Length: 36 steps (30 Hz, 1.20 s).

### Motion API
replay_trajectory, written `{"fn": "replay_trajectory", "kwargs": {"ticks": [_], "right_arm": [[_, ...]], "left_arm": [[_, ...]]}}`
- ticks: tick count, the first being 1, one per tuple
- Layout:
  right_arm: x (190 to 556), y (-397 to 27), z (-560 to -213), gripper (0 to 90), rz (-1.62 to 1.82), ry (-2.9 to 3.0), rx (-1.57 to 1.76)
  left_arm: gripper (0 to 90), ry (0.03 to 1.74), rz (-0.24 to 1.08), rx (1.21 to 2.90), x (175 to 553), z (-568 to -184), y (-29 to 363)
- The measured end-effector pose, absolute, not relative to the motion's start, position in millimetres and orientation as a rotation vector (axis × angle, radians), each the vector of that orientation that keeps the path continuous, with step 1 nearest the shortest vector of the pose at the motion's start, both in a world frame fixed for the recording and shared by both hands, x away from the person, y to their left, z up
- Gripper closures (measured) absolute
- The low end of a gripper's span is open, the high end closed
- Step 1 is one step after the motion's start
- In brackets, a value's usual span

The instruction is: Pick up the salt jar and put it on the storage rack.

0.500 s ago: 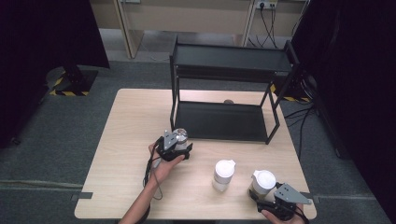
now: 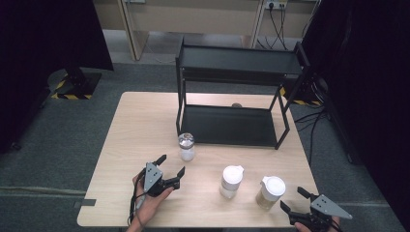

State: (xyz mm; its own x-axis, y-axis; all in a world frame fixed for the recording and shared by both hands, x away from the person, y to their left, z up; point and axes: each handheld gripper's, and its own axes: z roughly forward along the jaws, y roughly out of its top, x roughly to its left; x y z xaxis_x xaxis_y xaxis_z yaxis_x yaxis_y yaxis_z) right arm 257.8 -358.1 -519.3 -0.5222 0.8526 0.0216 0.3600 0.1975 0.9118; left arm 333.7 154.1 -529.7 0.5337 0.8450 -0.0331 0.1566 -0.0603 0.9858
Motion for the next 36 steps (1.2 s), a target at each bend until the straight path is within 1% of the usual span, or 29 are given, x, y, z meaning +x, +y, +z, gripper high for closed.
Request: {"fn": "replay_trajectory", "kwargs": {"ticks": [4,12,22,36], "right_arm": [[261,-357,-522,12.1,1.274,1.894,1.174],[261,-358,-518,11.4,1.280,1.728,1.232],[264,-361,-519,9.9,1.278,1.618,1.295],[264,-359,-521,9.6,1.289,1.592,1.308]], "left_arm": [[14.3,0.897,0.693,1.542,334,-530,156],[13.5,0.888,0.717,1.552,332,-529,154],[13.6,0.864,0.752,1.525,334,-513,153],[15.7,0.857,0.775,1.555,369,-505,136]]}}
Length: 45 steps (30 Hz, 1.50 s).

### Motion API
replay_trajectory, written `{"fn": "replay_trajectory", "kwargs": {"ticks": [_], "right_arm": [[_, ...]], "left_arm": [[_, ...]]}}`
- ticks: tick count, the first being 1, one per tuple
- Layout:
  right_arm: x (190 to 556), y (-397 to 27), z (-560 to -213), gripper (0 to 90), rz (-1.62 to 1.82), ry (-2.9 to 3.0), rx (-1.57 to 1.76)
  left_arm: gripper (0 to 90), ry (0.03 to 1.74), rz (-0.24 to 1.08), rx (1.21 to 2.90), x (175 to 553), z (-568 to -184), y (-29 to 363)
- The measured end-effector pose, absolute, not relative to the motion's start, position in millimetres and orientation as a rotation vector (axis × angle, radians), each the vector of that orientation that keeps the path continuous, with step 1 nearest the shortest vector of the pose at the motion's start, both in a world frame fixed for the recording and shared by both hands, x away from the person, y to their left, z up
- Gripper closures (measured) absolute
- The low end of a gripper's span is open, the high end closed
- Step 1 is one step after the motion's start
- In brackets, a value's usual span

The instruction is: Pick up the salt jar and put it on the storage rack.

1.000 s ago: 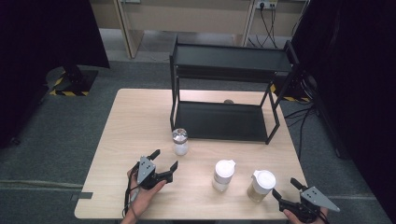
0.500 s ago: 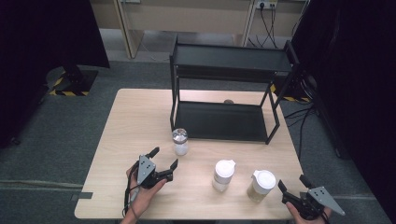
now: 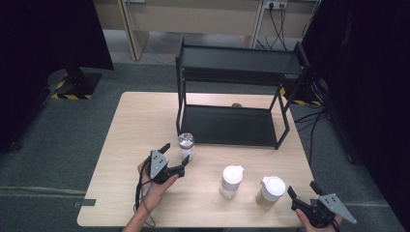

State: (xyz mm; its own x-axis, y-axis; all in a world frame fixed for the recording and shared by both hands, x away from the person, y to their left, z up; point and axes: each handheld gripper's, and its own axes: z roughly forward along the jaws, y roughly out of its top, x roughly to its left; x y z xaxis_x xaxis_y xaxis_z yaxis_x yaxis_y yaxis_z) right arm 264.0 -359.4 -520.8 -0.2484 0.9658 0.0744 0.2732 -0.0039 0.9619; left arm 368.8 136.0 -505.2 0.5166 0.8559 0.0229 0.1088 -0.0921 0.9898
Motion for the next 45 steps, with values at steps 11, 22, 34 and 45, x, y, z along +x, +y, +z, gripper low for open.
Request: {"fn": "replay_trajectory", "kwargs": {"ticks": [11,22,34,45], "right_arm": [[264,-361,-521,9.6,1.293,1.581,1.311],[264,-361,-521,9.5,1.299,1.572,1.316],[264,-362,-521,9.5,1.308,1.570,1.321],[264,-363,-521,9.5,1.313,1.568,1.323]], "left_arm": [[19.5,0.864,0.779,1.600,395,-507,124],[23.9,0.853,0.793,1.602,407,-508,118],[33.1,0.847,0.791,1.609,419,-508,111],[34.7,0.847,0.785,1.606,415,-507,111]]}}
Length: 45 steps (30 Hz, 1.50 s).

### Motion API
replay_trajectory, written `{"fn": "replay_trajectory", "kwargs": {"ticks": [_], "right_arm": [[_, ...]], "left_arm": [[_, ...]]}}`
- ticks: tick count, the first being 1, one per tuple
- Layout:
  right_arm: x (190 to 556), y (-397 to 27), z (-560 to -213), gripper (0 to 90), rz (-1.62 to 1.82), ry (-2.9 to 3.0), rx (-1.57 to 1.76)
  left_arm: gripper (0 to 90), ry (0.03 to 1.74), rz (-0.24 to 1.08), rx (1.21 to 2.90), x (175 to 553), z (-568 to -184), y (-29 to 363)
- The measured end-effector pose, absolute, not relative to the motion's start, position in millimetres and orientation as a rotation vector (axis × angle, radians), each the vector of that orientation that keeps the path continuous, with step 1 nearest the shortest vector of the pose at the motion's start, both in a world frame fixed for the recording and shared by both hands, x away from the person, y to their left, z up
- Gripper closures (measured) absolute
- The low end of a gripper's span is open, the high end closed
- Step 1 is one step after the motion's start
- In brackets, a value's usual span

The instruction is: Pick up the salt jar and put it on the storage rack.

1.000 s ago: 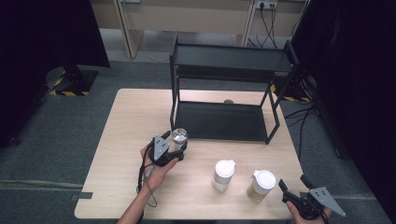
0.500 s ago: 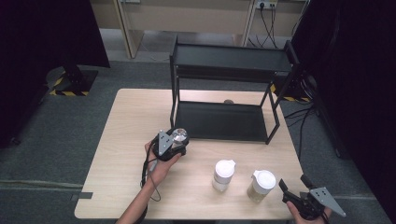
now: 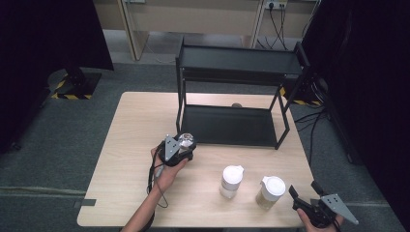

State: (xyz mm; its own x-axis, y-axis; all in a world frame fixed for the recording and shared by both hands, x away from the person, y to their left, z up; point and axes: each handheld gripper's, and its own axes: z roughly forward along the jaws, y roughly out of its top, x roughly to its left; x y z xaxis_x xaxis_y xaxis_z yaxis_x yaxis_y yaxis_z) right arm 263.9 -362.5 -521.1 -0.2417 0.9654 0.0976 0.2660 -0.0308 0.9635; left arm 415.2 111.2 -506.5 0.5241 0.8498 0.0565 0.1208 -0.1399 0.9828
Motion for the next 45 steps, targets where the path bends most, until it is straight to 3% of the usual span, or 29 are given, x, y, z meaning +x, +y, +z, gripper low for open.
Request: {"fn": "replay_trajectory", "kwargs": {"ticks": [24,45], "right_arm": [[264,-363,-521,9.5,1.320,1.560,1.328],[263,-363,-521,9.5,1.322,1.562,1.324]], "left_arm": [[34.8,0.800,0.807,1.541,414,-450,102],[35.0,0.798,0.799,1.547,437,-433,78]]}}
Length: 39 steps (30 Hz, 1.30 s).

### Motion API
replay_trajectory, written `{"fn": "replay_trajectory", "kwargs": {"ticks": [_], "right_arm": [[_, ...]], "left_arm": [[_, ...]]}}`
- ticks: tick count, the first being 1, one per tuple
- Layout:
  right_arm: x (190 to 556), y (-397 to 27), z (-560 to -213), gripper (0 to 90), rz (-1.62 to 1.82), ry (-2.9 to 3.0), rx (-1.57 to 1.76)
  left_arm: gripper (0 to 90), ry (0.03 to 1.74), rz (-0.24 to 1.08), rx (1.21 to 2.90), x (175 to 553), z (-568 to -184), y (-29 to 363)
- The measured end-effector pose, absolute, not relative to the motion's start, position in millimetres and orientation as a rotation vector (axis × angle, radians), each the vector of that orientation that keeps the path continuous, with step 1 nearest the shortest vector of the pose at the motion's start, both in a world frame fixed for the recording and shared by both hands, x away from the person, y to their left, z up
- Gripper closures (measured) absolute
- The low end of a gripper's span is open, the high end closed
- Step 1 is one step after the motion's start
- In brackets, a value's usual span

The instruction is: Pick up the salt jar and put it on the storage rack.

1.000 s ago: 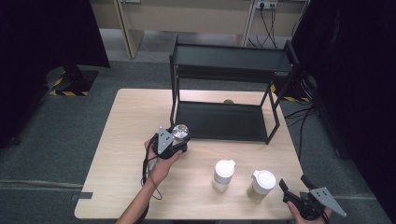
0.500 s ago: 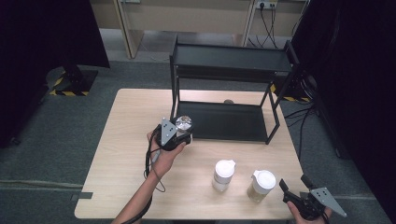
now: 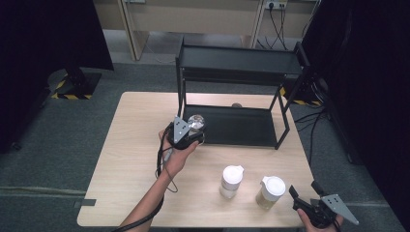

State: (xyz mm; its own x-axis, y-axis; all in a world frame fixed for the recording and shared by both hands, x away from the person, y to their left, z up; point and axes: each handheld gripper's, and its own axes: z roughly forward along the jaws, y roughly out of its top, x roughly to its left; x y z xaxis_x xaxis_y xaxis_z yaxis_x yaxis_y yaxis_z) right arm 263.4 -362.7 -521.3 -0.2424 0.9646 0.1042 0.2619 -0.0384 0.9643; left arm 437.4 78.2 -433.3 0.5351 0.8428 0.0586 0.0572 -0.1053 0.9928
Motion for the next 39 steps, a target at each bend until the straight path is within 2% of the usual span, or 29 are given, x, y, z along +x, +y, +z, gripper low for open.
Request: {"fn": "replay_trajectory", "kwargs": {"ticks": [39], "right_arm": [[263,-361,-521,9.5,1.327,1.566,1.316]], "left_arm": [[35.0,0.877,0.823,1.548,490,-438,58]]}}
